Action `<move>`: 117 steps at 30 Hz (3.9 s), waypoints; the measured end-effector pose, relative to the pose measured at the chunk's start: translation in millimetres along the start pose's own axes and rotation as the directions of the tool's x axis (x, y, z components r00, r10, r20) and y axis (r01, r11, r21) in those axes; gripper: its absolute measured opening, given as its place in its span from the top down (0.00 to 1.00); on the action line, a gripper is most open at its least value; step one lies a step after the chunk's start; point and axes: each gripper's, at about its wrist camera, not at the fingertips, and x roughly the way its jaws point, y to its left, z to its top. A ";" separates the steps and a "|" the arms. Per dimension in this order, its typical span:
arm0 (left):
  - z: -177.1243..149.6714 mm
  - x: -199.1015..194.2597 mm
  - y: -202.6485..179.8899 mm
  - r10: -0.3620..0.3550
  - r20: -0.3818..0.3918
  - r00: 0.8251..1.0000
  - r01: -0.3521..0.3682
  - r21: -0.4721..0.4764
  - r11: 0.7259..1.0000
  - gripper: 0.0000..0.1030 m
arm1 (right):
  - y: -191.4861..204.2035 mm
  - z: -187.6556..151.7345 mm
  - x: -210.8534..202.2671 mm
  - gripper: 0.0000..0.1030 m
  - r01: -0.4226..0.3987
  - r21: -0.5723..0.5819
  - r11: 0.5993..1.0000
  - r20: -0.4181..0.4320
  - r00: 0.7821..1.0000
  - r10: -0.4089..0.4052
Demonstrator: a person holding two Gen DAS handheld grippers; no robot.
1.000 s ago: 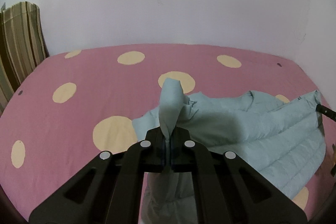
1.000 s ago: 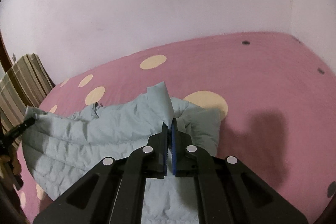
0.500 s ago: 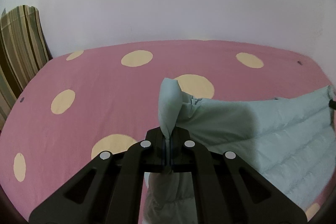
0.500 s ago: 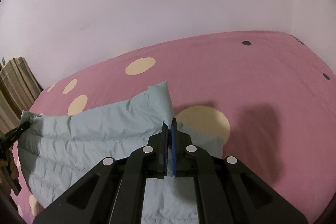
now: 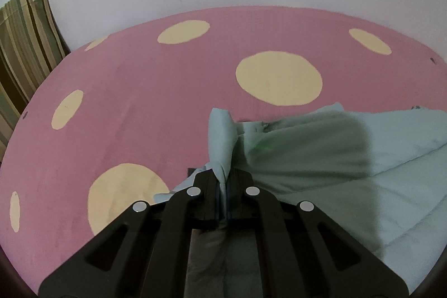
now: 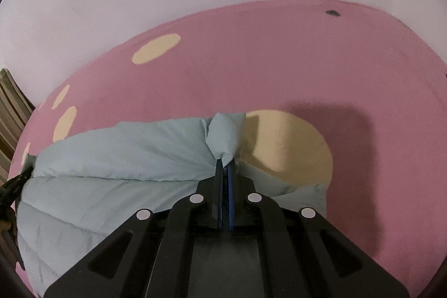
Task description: Fold large clothes
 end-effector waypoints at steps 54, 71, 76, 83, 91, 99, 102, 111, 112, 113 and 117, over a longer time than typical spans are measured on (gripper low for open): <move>-45.3 -17.5 -89.9 -0.088 0.041 0.995 0.089 -0.027 0.996 0.23 | 124.1 -54.7 12.7 0.45 0.015 -0.201 0.979 0.066 0.998 -0.002; -32.4 -30.0 -86.9 -0.095 0.011 0.995 0.095 -0.026 0.995 0.20 | 127.1 -48.3 6.2 0.44 0.037 -0.212 0.977 0.059 0.998 -0.025; -34.7 -65.1 -64.2 -0.072 0.011 0.997 0.072 -0.021 0.997 0.15 | 117.7 -45.5 -32.7 0.34 0.012 -0.176 0.984 0.092 0.996 0.005; -68.6 -107.4 18.6 -0.052 0.045 0.998 0.058 -0.161 0.985 0.11 | 56.3 -50.0 -86.5 0.26 0.055 -0.102 0.993 0.149 0.988 -0.039; -114.2 -102.8 46.0 -0.214 -0.008 0.977 0.207 -0.211 0.955 0.06 | -24.4 -76.0 -83.8 0.25 0.037 0.055 0.998 0.034 0.999 -0.039; -121.2 -73.0 45.5 -0.375 0.005 0.927 0.346 -0.392 0.852 0.16 | -30.6 -85.1 -62.2 0.23 0.000 0.103 0.995 -0.025 1.000 0.003; -121.0 -70.5 39.0 -0.381 0.030 0.924 0.363 -0.379 0.851 0.48 | -26.0 -87.8 -62.1 0.43 0.000 0.073 0.997 -0.019 1.000 0.001; -117.9 -100.9 34.6 -0.343 0.090 0.935 0.353 -0.304 0.885 0.84 | 2.7 -92.2 -75.0 0.83 -0.061 0.075 0.995 0.002 0.998 0.061; -119.7 -106.5 38.5 -0.335 0.095 0.937 0.348 -0.302 0.888 0.84 | 6.0 -94.4 -79.0 0.84 -0.073 0.072 0.995 0.005 0.997 0.073; -121.4 -110.7 42.1 -0.332 0.097 0.938 0.345 -0.304 0.888 0.84 | 7.8 -97.1 -82.6 0.84 -0.084 0.069 0.994 0.005 0.996 0.084; -137.6 -127.2 64.5 -0.320 0.082 0.944 0.329 -0.326 0.886 0.84 | 17.6 -117.2 -99.5 0.85 -0.138 0.072 0.988 -0.007 0.990 0.139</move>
